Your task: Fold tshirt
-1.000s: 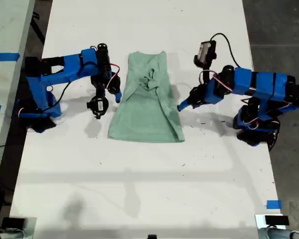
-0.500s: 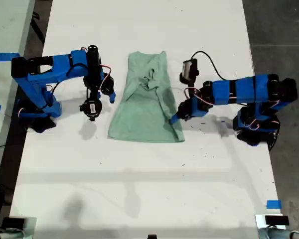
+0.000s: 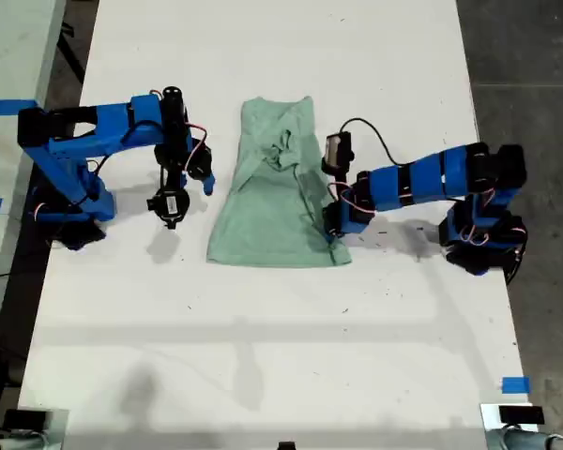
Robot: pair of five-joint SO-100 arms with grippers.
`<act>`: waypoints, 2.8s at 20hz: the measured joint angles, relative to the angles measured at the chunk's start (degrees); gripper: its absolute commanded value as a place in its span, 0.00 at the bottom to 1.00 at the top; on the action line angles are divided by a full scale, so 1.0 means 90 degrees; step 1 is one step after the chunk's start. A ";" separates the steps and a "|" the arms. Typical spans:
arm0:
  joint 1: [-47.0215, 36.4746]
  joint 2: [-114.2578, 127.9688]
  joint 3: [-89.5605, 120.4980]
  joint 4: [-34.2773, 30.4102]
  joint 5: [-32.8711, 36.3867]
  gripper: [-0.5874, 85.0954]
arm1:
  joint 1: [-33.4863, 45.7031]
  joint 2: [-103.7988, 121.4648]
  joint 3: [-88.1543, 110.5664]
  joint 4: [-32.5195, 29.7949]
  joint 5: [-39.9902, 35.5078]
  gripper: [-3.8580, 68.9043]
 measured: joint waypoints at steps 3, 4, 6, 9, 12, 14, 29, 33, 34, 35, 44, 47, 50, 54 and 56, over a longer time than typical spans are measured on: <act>0.0000 0.0049 0.0049 -0.0029 0.0000 0.19 | 0.0000 -0.0127 -0.0273 0.0254 -0.0029 0.03; 0.0000 0.0049 0.0049 -0.0049 -0.0010 0.19 | -0.0010 -0.0098 -0.0342 0.0459 -0.0029 0.03; 0.0000 0.0049 0.0078 -0.0088 -0.0010 0.19 | 0.0020 -0.0039 -0.0439 0.1025 -0.0029 0.03; 0.0000 0.0049 0.0117 -0.0195 -0.0010 0.18 | 0.0020 0.0186 -0.1064 0.1855 -0.0039 0.03; 0.0020 0.0049 0.0117 -0.0371 -0.0010 0.18 | 0.0020 0.0254 -0.2002 0.2646 -0.0039 0.03; 0.0127 0.0049 0.0117 -0.0498 -0.0020 0.18 | 0.0020 0.0254 -0.2480 0.2959 -0.0049 0.03; 0.0312 0.0049 0.0117 -0.0654 -0.0205 0.18 | 0.0107 -0.2246 -0.3818 0.1475 0.0859 0.02; 0.0312 0.0049 0.0117 -0.0654 -0.0205 0.18 | 0.0176 -0.2754 -0.4170 0.1211 0.0957 0.38; 0.0312 0.0049 0.0117 -0.0654 -0.0205 0.18 | 0.0176 -0.2793 -0.4268 0.1279 0.0977 0.48; 0.0342 0.0049 0.0117 -0.0654 -0.0225 0.18 | 0.0176 -0.2871 -0.4521 0.1523 0.1016 0.51; 0.0430 0.0049 0.0117 -0.0654 -0.0312 0.18 | -0.0049 -0.1719 -0.5977 0.3945 0.0625 0.48; 0.0469 0.0049 0.0117 -0.0654 -0.0312 0.18 | -0.0059 -0.0674 -0.5615 0.4014 0.0586 0.47; 0.0664 0.0049 0.0098 -0.0654 -0.0430 0.17 | -0.0059 -0.0020 -0.4902 0.4023 0.0557 0.48; 0.1016 0.0049 -0.0283 -0.0713 -0.0684 0.17 | 0.0049 0.0146 -0.4531 0.4014 0.0537 0.48; 0.1230 -0.0078 -0.0557 -0.0928 -0.0801 0.19 | 0.0088 0.0146 -0.4473 0.4014 0.0518 0.48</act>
